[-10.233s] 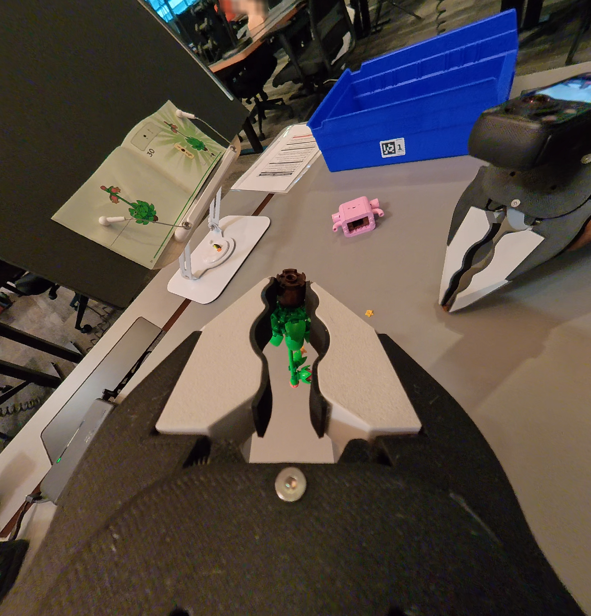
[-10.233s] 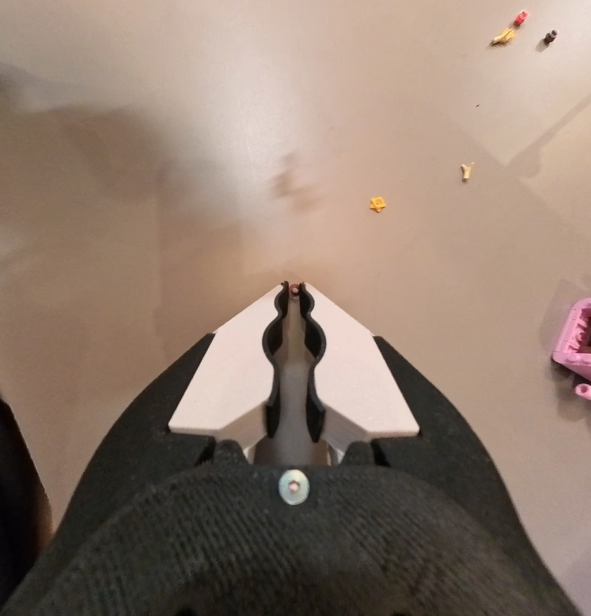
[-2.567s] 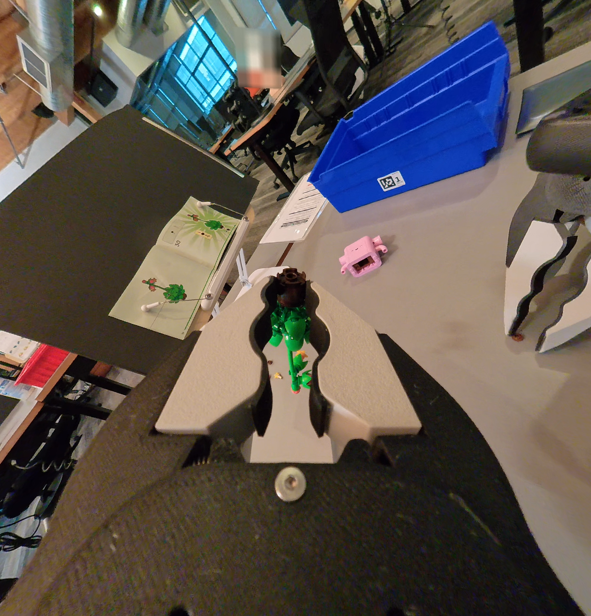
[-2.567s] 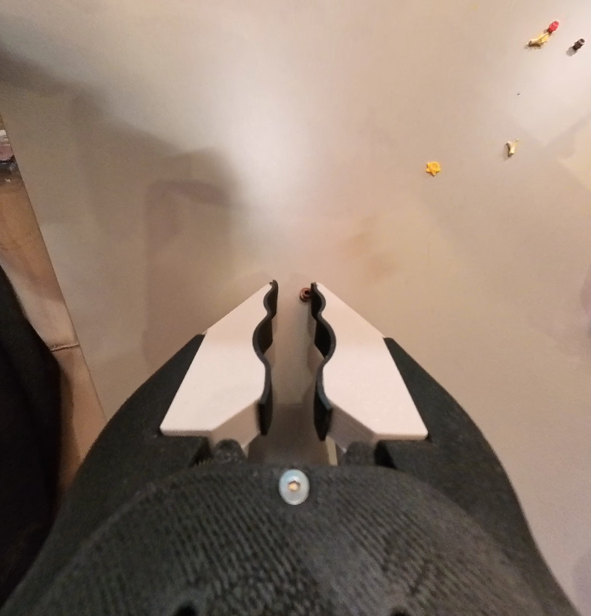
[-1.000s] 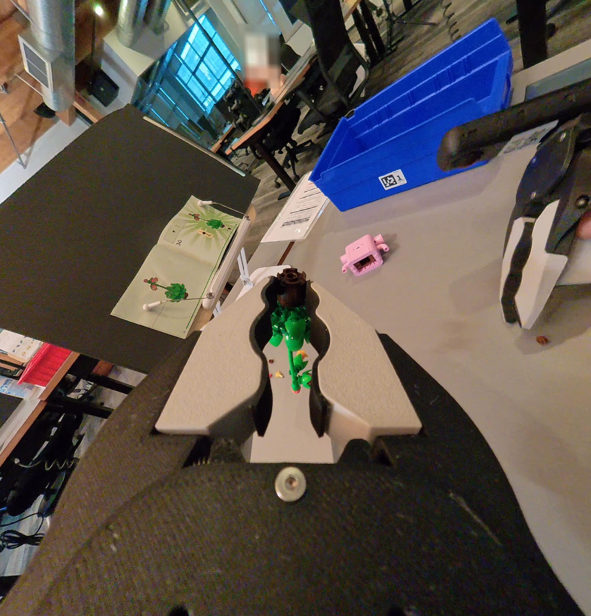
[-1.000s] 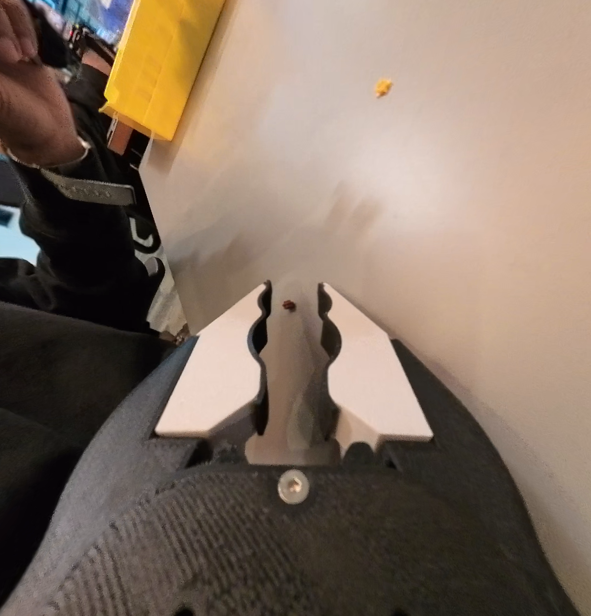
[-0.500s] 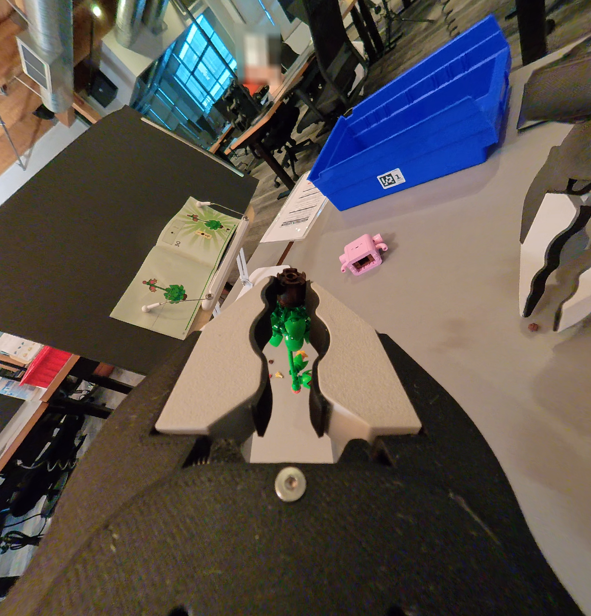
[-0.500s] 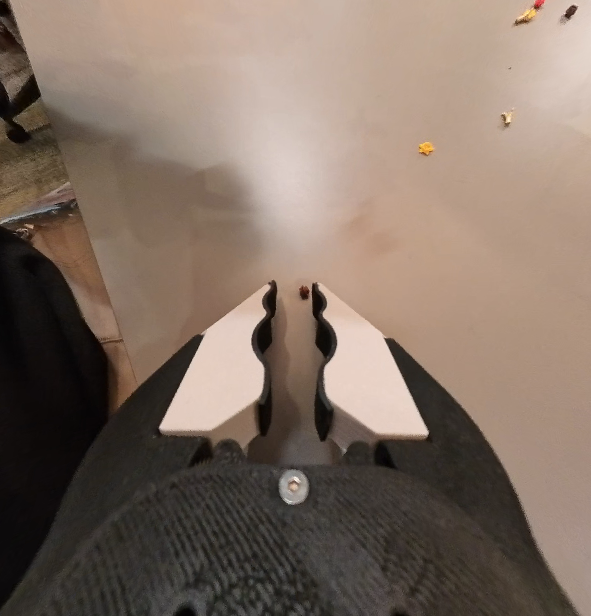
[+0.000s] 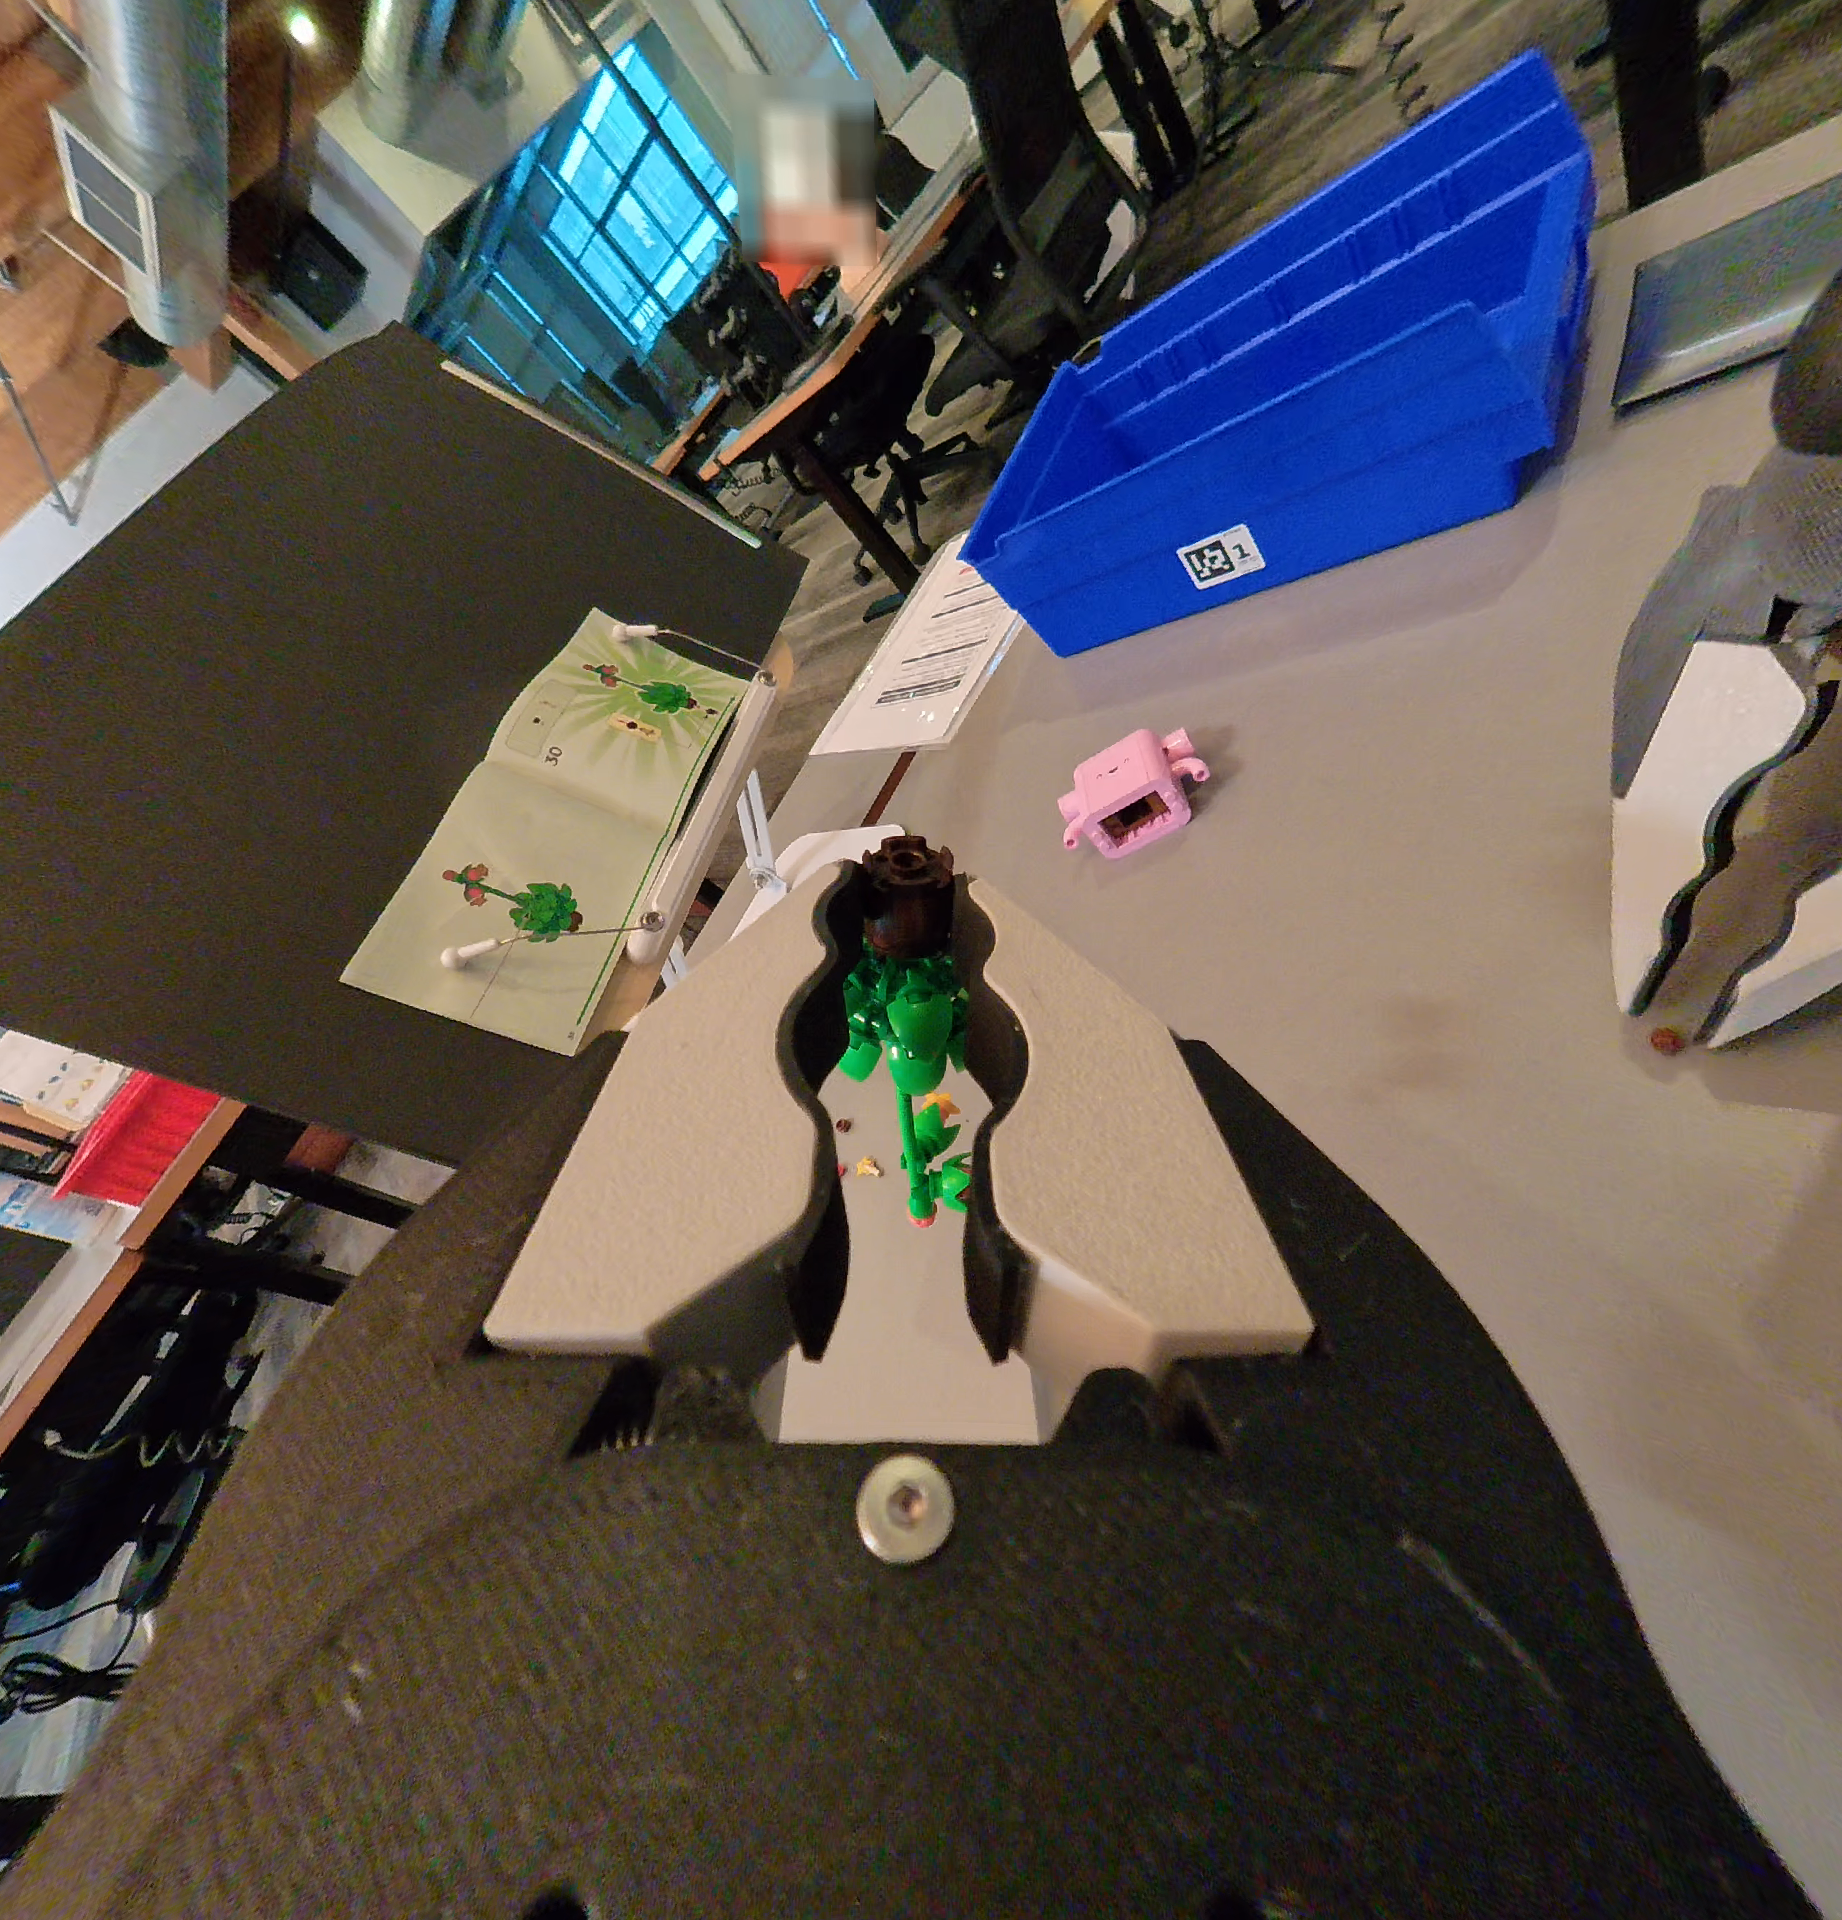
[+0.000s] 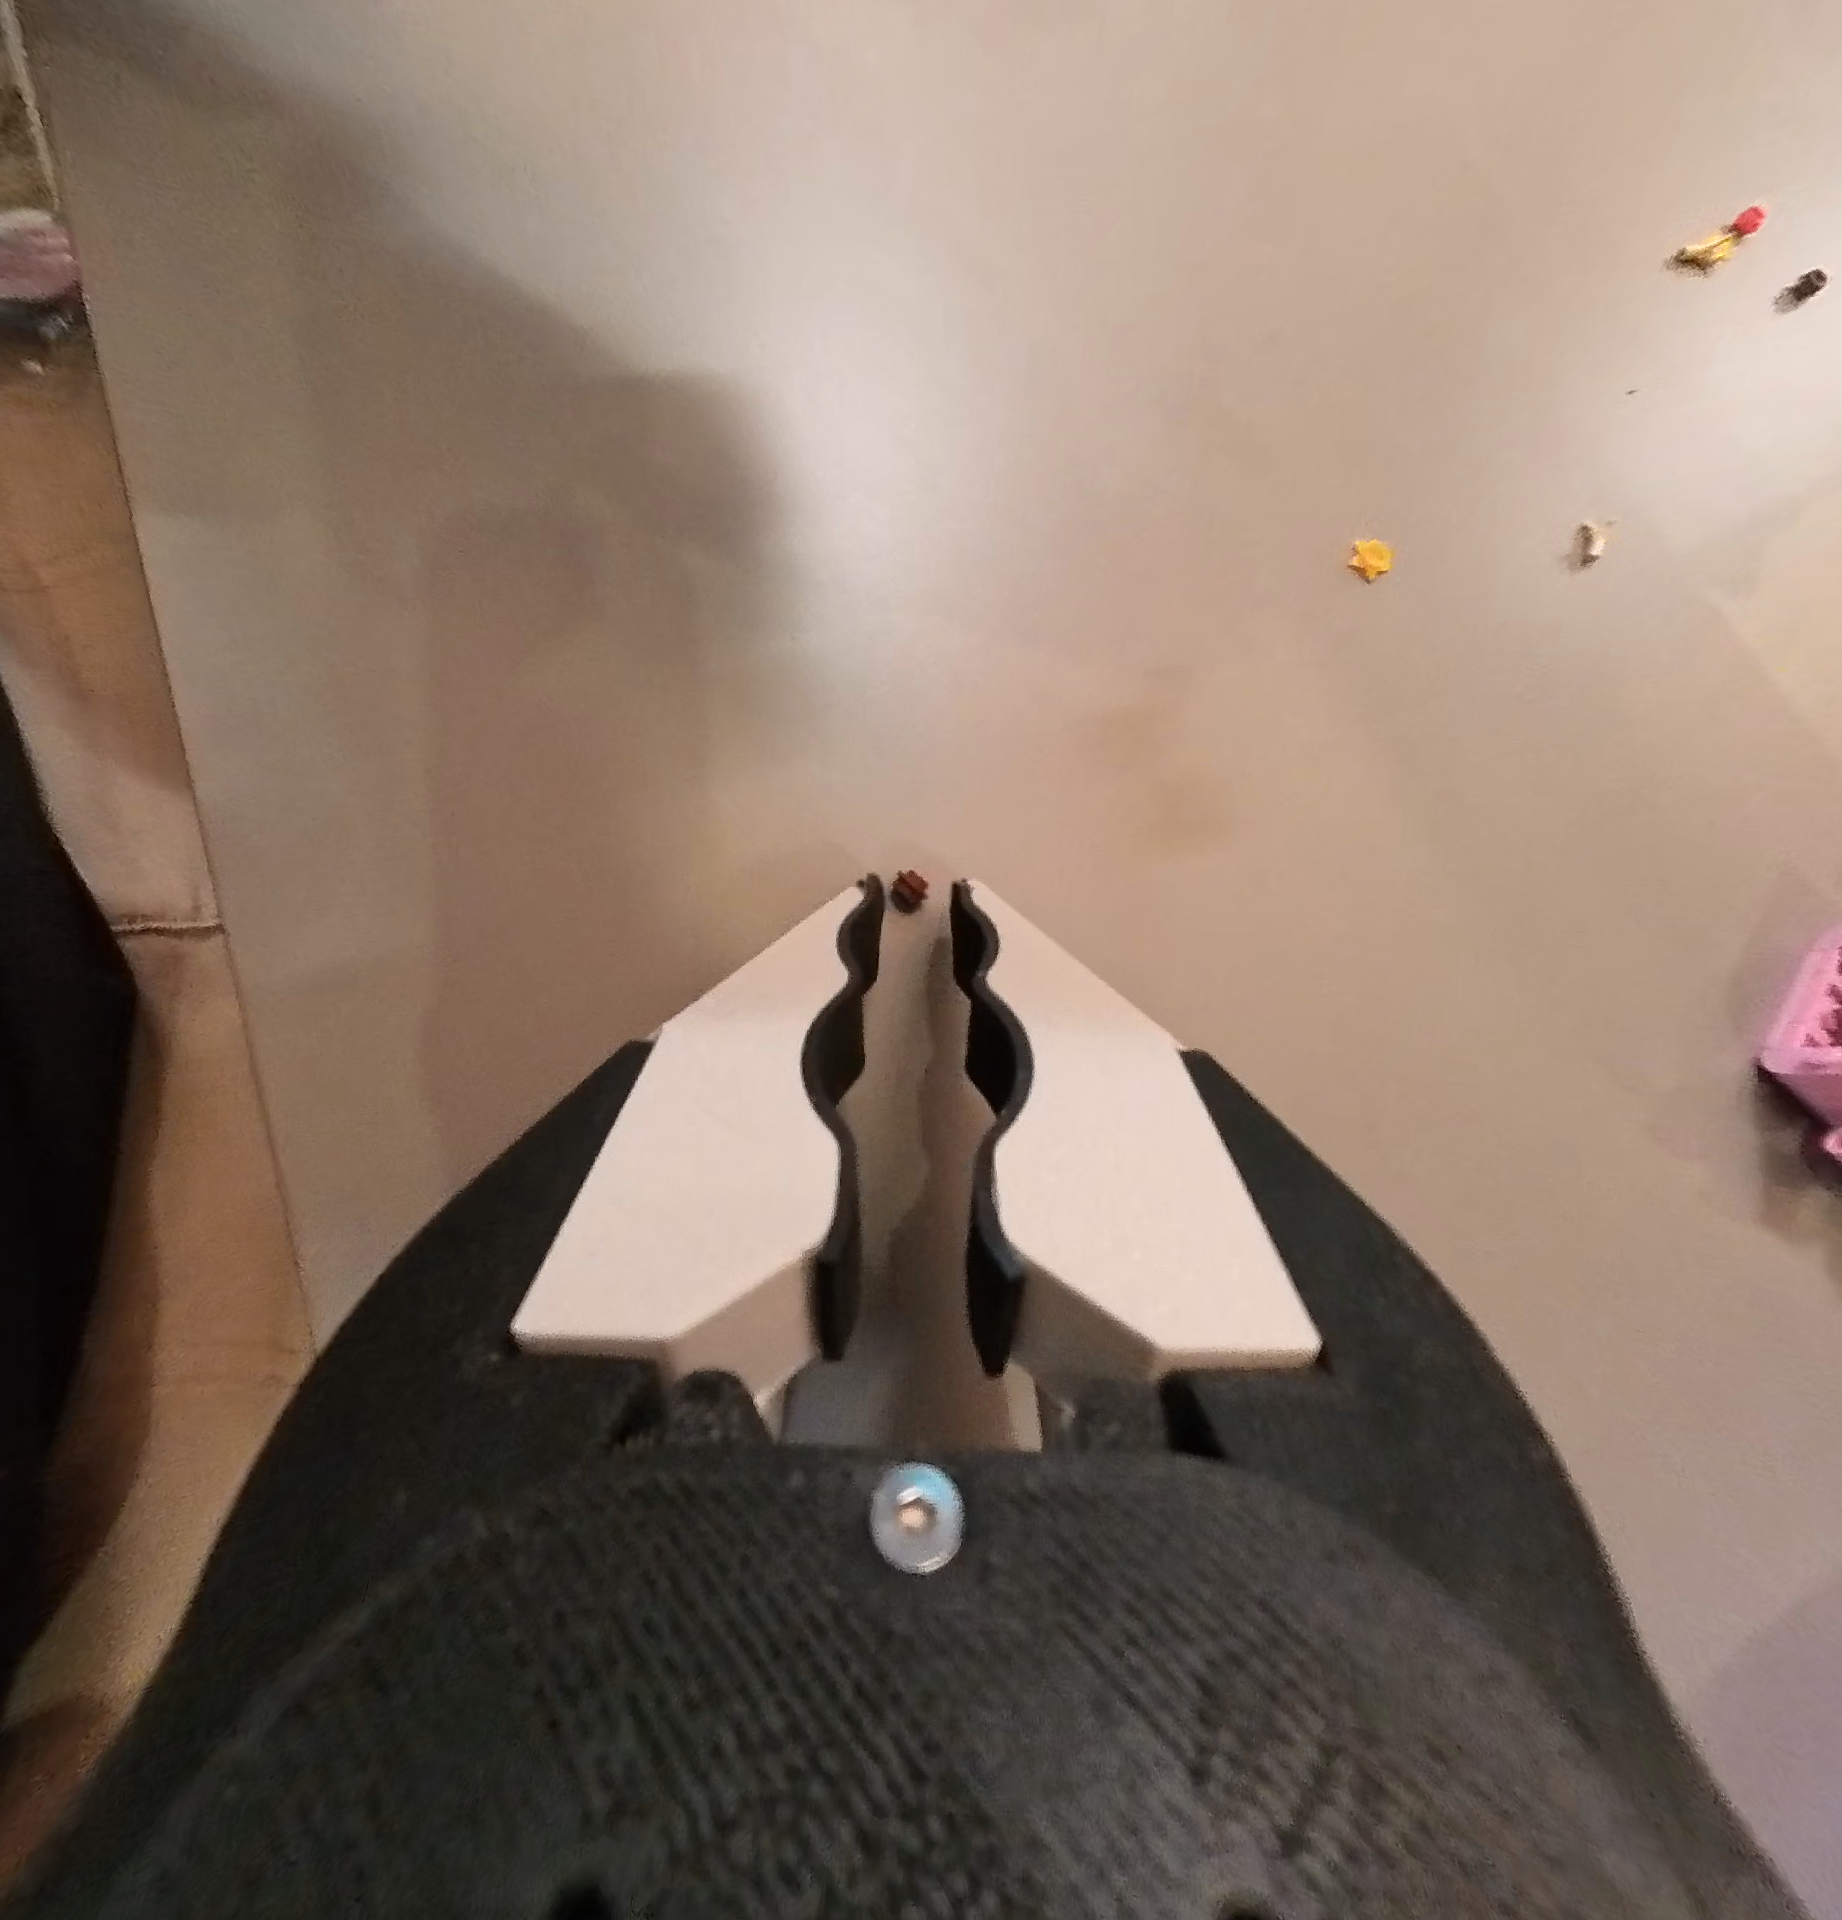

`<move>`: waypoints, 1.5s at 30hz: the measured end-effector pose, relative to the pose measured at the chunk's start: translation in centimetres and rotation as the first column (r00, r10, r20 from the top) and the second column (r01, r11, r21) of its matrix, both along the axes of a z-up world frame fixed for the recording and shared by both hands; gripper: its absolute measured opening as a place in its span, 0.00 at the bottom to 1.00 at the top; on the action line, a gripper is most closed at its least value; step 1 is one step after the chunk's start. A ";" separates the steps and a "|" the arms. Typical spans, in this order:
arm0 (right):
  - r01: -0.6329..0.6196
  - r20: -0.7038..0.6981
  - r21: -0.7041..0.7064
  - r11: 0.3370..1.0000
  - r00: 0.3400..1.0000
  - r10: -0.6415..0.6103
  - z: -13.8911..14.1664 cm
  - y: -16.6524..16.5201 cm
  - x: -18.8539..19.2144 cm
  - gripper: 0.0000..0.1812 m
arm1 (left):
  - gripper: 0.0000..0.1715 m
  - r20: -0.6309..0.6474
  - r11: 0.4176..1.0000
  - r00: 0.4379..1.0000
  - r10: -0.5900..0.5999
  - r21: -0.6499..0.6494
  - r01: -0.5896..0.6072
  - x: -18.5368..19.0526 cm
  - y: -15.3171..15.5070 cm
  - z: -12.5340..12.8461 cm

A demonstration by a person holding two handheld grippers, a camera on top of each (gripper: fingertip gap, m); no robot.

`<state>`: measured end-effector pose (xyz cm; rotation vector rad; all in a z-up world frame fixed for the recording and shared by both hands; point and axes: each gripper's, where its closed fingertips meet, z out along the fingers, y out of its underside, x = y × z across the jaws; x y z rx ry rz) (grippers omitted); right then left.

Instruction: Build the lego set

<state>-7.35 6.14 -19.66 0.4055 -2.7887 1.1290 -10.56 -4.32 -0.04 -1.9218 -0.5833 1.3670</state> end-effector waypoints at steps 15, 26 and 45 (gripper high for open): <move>0.177 0.356 0.053 0.983 0.916 -0.184 -0.3 -0.6 -0.4 0.03 | 0.08 0.003 1.000 1.000 0.003 0.000 -0.003 0.0 -0.1 -0.1; 0.363 0.715 0.132 0.922 0.609 -0.342 -0.1 -0.6 -2.8 0.03 | 0.08 -0.001 1.000 1.000 0.005 0.000 -0.005 0.0 -0.2 0.0; 0.225 0.815 0.144 0.963 0.525 -0.245 0.9 0.1 -0.8 0.03 | 0.08 0.002 1.000 1.000 0.006 0.002 -0.006 0.0 -0.3 -0.1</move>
